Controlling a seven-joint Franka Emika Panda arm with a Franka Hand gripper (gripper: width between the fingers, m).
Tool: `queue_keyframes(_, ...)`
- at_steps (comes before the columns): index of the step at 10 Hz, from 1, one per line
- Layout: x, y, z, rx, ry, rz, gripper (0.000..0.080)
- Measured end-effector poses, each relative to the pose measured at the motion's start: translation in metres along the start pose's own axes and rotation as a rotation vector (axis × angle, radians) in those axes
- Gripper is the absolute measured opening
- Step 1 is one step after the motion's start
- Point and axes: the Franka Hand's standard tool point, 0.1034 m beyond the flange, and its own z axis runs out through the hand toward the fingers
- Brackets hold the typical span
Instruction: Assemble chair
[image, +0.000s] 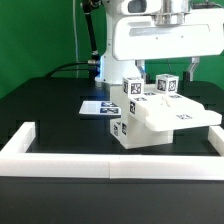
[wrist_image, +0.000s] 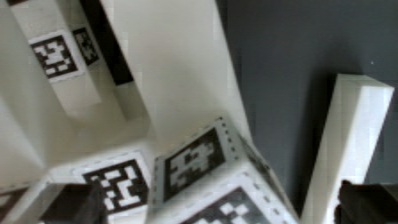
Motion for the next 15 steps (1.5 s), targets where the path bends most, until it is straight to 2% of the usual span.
queue_keyframes(1,0.0,0.0001,0.0,0.0,0.0,-0.014,0.0649)
queue_keyframes(3,0.0,0.0002,0.0,0.0,0.0,-0.006,0.0389)
queue_keyframes(4,0.0001,0.0002,-0.0001,0.0,0.0,-0.005,0.0284)
queue_keyframes(7,0.0001,0.0001,-0.0001,0.002,0.001,0.052,0.0285)
queue_keyframes(15,0.0001,-0.0004,0.0001,0.004,0.0,0.58,0.0287)
